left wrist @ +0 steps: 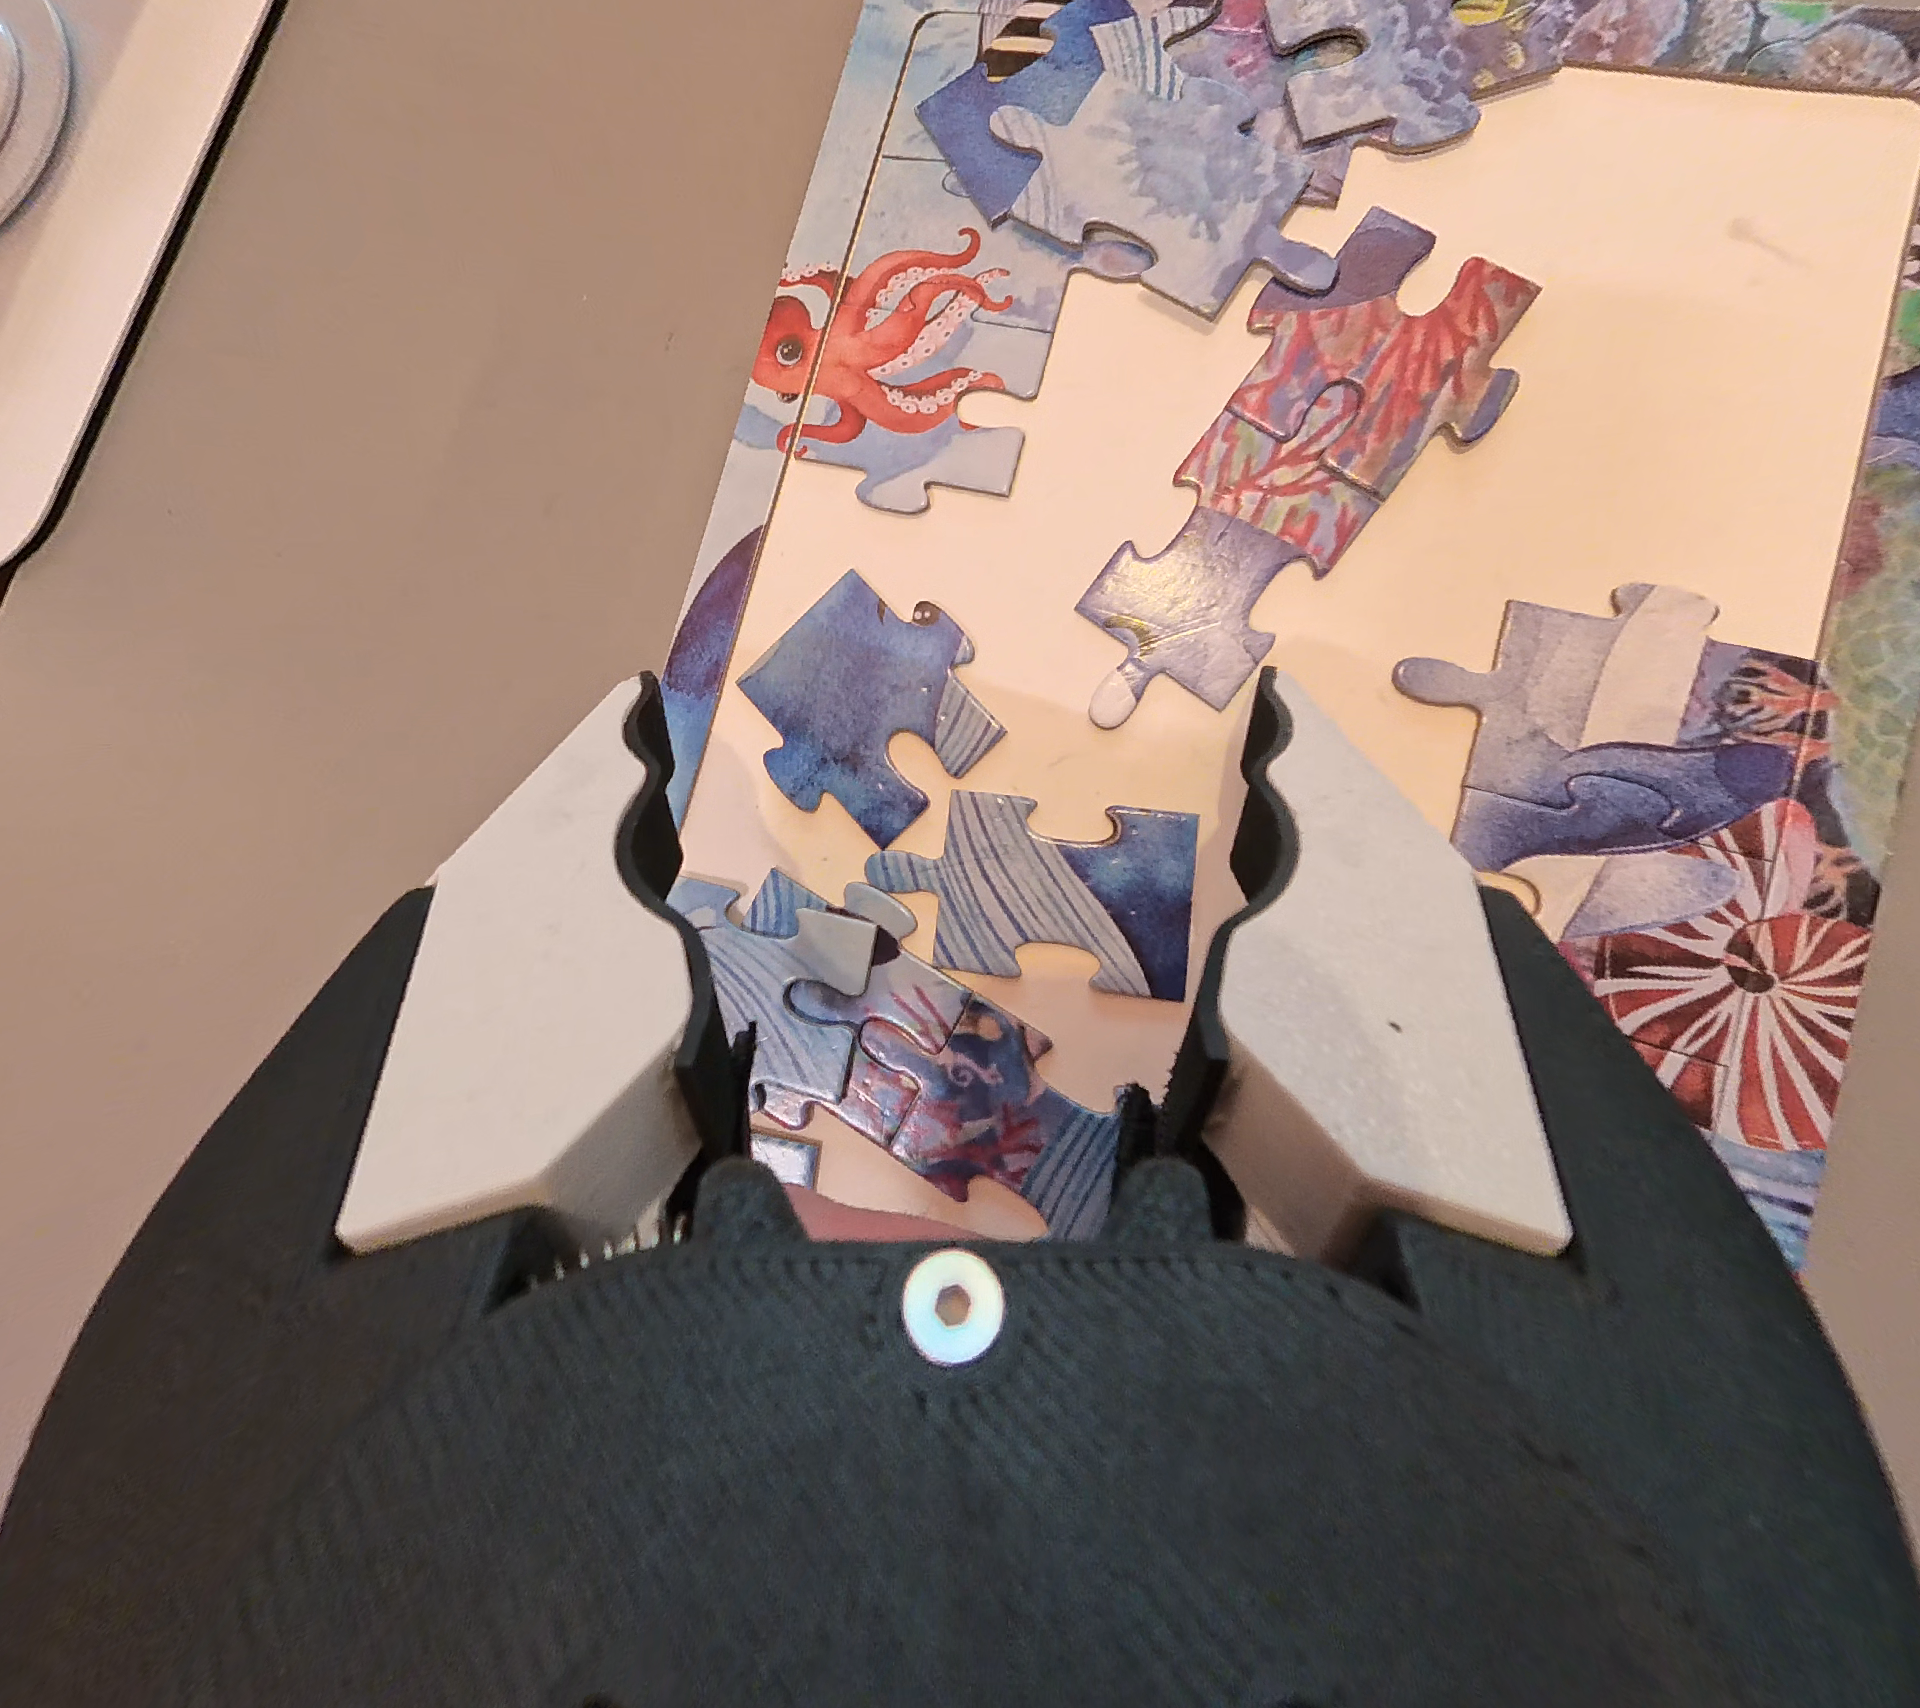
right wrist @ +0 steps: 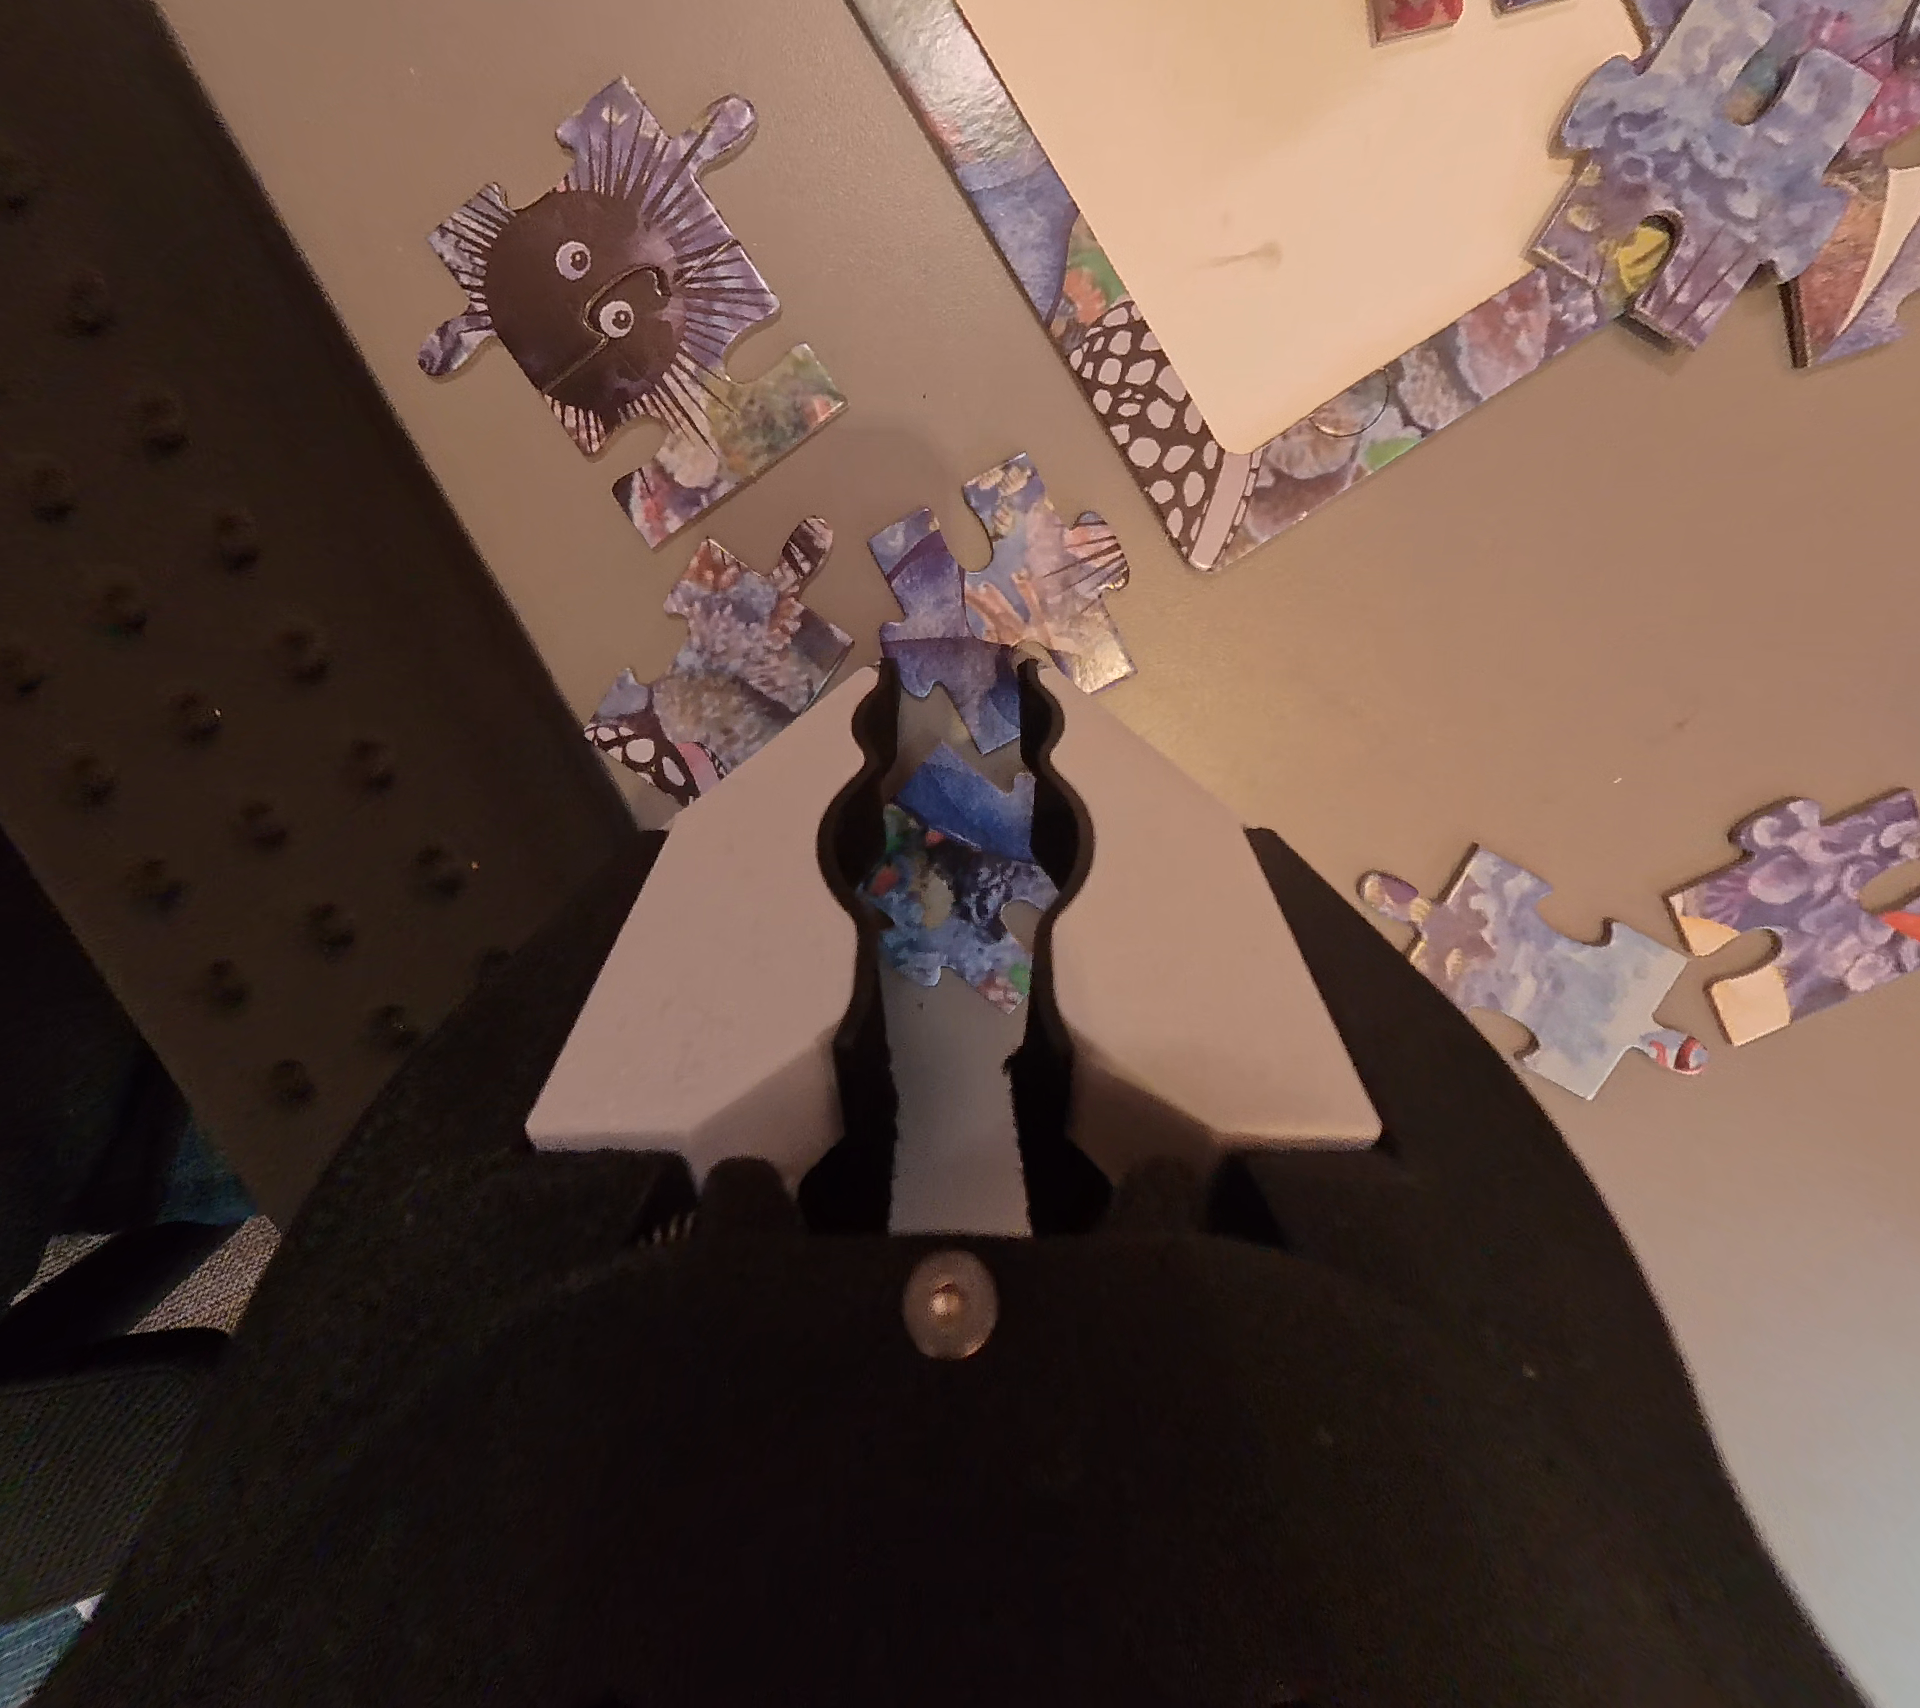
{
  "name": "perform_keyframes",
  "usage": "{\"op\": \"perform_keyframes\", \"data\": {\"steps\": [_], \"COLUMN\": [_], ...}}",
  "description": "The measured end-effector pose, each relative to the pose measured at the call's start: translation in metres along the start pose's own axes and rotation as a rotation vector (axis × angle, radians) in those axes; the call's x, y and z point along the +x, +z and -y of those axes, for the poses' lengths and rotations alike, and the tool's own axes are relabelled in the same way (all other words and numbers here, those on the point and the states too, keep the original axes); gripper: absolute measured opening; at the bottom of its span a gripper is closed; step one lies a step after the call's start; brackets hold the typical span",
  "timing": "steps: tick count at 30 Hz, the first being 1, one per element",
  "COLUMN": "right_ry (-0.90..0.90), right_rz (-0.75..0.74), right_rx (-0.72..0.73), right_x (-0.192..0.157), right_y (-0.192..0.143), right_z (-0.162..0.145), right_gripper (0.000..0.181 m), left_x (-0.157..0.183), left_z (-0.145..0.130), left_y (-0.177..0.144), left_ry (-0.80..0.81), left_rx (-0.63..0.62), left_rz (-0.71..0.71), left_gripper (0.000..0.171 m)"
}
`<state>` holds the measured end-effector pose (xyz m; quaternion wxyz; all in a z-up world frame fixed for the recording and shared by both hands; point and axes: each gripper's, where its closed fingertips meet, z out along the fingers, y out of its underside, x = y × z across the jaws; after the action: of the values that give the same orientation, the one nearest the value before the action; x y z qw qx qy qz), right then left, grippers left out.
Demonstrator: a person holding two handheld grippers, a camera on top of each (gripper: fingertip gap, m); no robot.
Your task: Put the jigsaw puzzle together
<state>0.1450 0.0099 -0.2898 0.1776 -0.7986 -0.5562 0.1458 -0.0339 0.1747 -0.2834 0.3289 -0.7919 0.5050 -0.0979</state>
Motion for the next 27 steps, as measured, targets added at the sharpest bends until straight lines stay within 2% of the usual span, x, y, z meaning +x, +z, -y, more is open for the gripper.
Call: {"op": "perform_keyframes", "data": {"steps": [3,4,5,11,19,22,27], "right_ry": [-0.003,-0.007,-0.007,0.001,0.01,0.012,0.048], "right_rz": [-0.001,0.004,0.004,0.011,-0.054,-0.083,-0.102], "right_rx": [0.001,0.008,0.018,0.007,0.067,0.081,0.071], "right_x": [0.0,-0.001,-0.001,-0.003,0.012,0.026,0.045], "right_y": [-0.001,-0.002,-0.003,-0.004,-0.008,-0.005,-0.003], "right_z": [-0.001,0.0,0.001,-0.003,0.022,0.037,0.038], "right_gripper": [0.018,0.003,0.0,0.0,0.031,0.033,0.039], "left_x": [0.0,0.0,0.0,-0.001,0.005,0.008,0.006], "left_z": [0.0,0.0,0.0,0.0,0.008,0.009,0.009], "left_y": [0.0,0.0,0.0,-0.002,-0.002,0.0,-0.001], "left_ry": [0.0,0.0,-0.001,-0.005,0.016,0.028,0.023], "left_rx": [0.002,0.003,0.004,0.005,0.032,0.028,0.032], "left_rz": [-0.004,-0.004,-0.004,-0.002,-0.015,-0.017,-0.013], "left_gripper": [0.108,0.108,0.108,0.108,0.108,0.108,0.107]}}
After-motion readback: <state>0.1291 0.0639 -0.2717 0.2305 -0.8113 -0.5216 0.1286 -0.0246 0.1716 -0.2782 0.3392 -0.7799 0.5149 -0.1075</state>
